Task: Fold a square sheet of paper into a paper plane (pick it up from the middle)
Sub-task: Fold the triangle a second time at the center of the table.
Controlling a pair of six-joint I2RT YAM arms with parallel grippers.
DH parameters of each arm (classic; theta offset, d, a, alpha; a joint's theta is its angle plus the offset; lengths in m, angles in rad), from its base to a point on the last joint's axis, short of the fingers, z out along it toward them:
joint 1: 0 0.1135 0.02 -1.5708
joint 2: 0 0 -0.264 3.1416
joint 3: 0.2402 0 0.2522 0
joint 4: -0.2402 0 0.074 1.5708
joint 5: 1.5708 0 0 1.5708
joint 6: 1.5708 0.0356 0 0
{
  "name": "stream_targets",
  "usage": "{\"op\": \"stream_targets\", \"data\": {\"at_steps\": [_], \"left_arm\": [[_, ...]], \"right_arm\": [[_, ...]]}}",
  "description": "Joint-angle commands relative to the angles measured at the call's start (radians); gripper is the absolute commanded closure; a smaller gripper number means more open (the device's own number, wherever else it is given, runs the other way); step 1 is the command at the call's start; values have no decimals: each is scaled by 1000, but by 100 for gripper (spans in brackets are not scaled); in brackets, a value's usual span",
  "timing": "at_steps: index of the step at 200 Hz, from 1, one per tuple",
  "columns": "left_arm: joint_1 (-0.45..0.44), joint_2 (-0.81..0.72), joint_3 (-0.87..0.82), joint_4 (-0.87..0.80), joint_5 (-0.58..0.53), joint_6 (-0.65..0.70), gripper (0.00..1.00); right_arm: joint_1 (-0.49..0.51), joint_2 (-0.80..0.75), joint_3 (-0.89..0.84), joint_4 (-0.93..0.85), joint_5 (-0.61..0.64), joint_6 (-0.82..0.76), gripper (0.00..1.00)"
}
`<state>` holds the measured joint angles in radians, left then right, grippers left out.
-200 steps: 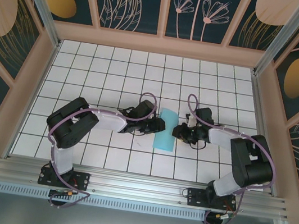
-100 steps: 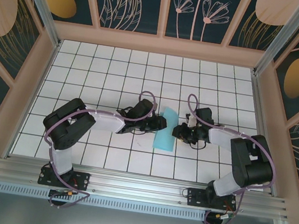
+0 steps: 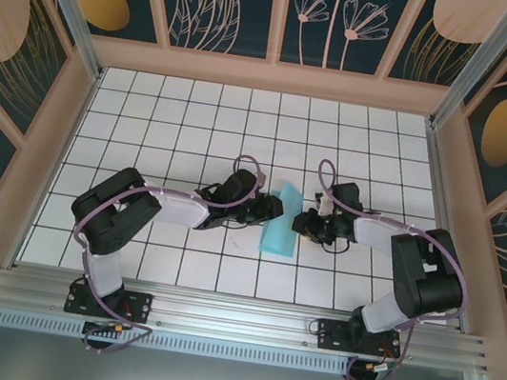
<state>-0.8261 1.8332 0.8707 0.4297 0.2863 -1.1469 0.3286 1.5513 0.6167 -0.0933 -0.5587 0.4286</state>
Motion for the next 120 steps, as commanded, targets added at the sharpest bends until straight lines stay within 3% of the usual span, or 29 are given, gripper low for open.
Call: {"op": "stream_targets", "data": {"at_steps": [1,70,120], "left_arm": [[-3,-32,-16,72,29,-30,58],[-4,-39,-35,89,30,-42,60],[-3,-20,-28,63,25,-45,76]], "right_arm": [[-13,2,-15,-22,54,2,71],[-16,-6,-18,-16,51,4,71],[-16,-47,-21,-1,30,8,70]]}}
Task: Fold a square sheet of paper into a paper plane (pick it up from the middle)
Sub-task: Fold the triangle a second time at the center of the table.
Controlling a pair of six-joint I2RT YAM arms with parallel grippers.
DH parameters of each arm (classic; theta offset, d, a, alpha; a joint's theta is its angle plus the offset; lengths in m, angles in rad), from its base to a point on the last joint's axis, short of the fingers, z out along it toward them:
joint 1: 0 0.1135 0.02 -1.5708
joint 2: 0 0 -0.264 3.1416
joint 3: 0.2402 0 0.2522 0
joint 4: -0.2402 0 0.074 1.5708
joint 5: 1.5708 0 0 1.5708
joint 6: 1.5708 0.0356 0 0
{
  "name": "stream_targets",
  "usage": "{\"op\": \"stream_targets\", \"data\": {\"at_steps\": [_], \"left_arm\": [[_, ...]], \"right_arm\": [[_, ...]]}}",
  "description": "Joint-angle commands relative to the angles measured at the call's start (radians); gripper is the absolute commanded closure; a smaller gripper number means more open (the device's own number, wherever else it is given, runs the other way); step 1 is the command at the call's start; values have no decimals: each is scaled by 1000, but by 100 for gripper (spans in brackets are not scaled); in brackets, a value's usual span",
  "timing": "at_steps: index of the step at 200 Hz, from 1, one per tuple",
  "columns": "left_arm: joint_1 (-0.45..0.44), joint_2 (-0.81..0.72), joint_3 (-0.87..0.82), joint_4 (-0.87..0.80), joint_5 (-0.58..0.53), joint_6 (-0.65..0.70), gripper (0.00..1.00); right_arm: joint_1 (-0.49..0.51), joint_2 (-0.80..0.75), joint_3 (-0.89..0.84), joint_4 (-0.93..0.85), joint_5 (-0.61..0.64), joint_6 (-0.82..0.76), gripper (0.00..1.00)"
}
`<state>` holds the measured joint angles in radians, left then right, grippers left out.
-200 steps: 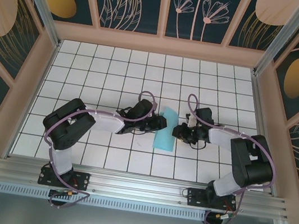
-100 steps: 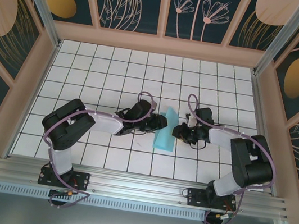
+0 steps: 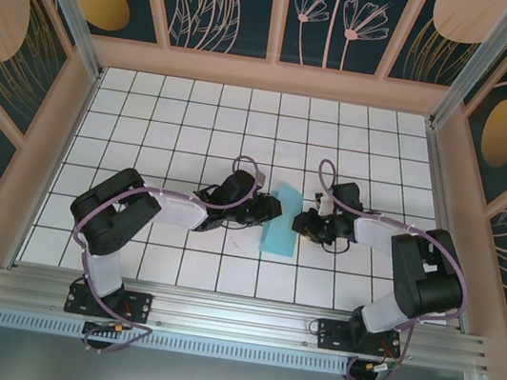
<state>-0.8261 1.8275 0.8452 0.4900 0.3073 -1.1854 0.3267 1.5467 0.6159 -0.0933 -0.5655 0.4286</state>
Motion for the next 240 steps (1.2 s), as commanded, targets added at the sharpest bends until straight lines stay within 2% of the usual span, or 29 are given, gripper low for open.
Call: {"op": "stream_targets", "data": {"at_steps": [1,84,105,139,168,187,207,240], "left_arm": [[-3,-14,-2,2,4,-6,76],[0,-21,23,-64,-48,-10,100],[8,-38,19,-97,-59,-4,100],[21,-81,0,-142,-88,-2,100],[29,-99,0,-160,-89,-2,100],[30,-94,8,-160,-81,-3,100],[31,-86,15,-160,-71,-1,100],[30,-80,21,-162,-62,0,100]], "right_arm": [[-15,-45,-21,-1,36,7,70],[30,-322,-75,-19,151,3,62],[71,-417,-119,28,185,-13,58],[212,-500,-150,74,330,-87,54],[428,-515,-157,112,535,-203,53],[526,-515,-172,157,575,-276,50],[599,-510,-186,197,665,-314,46],[647,-457,-168,204,751,-319,44]]}}
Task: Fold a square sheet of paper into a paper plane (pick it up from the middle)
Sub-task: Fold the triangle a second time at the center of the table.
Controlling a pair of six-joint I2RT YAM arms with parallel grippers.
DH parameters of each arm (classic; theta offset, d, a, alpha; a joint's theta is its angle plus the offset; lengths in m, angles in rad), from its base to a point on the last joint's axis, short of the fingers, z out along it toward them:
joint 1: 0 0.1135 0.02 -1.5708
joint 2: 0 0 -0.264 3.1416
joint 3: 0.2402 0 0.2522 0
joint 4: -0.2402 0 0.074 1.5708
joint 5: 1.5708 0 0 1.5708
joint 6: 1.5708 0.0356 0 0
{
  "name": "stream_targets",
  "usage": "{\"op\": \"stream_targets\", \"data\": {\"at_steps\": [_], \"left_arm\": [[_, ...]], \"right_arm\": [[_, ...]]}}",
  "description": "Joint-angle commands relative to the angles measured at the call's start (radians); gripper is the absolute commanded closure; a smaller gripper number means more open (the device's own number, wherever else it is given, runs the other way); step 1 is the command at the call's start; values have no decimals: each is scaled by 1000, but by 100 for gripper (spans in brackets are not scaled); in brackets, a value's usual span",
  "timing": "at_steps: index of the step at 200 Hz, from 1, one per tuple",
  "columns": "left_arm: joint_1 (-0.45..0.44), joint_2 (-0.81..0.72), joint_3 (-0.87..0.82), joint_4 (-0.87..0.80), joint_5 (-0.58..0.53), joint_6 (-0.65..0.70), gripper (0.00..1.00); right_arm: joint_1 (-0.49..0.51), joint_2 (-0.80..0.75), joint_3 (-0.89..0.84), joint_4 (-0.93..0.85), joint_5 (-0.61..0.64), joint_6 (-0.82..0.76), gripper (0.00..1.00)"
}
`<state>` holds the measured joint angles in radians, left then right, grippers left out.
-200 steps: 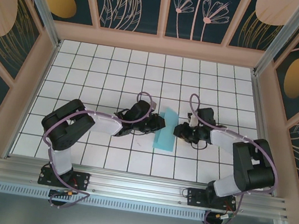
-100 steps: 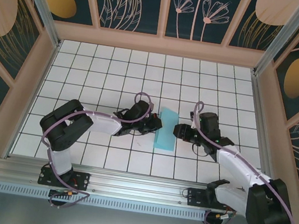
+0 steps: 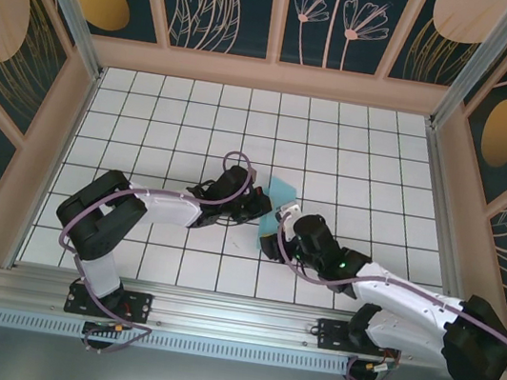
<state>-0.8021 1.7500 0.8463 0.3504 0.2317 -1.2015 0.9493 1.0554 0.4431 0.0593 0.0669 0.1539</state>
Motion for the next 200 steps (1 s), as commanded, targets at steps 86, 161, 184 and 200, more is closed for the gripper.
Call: {"op": "stream_targets", "data": {"at_steps": [86,161,184,200], "left_arm": [[6,8,39,-36,23,22,100],[6,16,56,-82,17,45,100],[6,17,62,-88,17,49,100],[6,21,68,-96,20,55,100]], "right_arm": [[110,225,92,48,241,-92,41],[120,219,104,37,318,-76,61],[120,205,94,37,318,-69,71],[118,204,95,34,320,-61,77]]}}
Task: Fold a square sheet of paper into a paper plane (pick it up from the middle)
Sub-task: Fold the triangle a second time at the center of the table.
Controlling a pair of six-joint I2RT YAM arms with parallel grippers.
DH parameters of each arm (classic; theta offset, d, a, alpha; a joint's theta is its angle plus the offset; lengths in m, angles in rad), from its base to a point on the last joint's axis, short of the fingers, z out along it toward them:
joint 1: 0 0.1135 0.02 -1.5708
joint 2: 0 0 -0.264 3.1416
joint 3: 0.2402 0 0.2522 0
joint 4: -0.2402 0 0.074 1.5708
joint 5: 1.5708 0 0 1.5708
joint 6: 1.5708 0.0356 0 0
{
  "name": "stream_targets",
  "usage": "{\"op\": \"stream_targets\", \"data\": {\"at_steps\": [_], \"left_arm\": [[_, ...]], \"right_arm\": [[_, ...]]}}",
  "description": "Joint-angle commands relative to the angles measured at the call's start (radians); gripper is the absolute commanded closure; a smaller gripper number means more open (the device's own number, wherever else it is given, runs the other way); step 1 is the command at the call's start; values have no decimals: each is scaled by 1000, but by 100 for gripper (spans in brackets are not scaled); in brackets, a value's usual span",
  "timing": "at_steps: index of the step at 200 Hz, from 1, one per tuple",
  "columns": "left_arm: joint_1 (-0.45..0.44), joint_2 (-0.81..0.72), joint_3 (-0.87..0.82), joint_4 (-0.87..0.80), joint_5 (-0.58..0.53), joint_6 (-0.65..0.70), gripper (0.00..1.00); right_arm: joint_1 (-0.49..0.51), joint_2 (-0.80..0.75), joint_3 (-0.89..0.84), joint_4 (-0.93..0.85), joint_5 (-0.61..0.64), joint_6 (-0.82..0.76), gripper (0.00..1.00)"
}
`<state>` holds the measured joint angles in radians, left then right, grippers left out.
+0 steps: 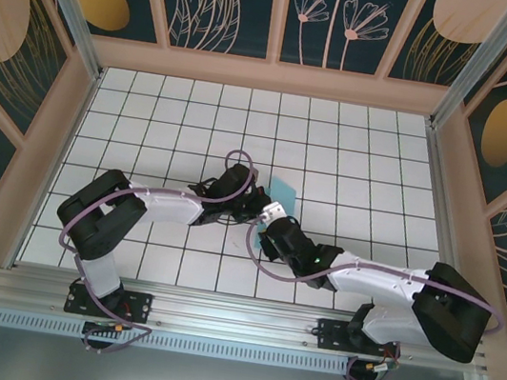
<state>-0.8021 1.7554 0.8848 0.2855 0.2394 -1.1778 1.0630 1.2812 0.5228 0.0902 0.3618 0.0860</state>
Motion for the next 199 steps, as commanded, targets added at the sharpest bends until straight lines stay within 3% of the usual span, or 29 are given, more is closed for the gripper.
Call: {"op": "stream_targets", "data": {"at_steps": [1,28,55,66,80,91,122,160,181,199], "left_arm": [[6,16,29,-31,12,31,100],[6,15,31,-37,11,32,99],[6,3,28,-45,-4,34,92],[6,-4,31,-54,-13,41,82],[6,-21,33,-72,-35,55,77],[6,-36,25,-92,-73,58,64],[6,-112,-2,-130,-161,61,48],[6,-192,-49,-166,-266,57,45],[7,-228,-96,-135,-282,52,51],[7,-220,-115,-108,-239,64,63]], "right_arm": [[4,-22,16,3,25,7,78],[-6,-11,24,-16,19,30,89],[-23,-11,22,-22,-9,51,98],[-32,-13,17,-19,-25,62,100],[-43,-17,11,-10,-46,81,100],[-58,-23,4,5,-81,100,100],[-106,-34,-30,93,-230,176,100],[-162,-31,-57,191,-368,283,100],[-212,-31,-78,238,-454,323,100],[-268,-22,-103,276,-539,356,100]]}}
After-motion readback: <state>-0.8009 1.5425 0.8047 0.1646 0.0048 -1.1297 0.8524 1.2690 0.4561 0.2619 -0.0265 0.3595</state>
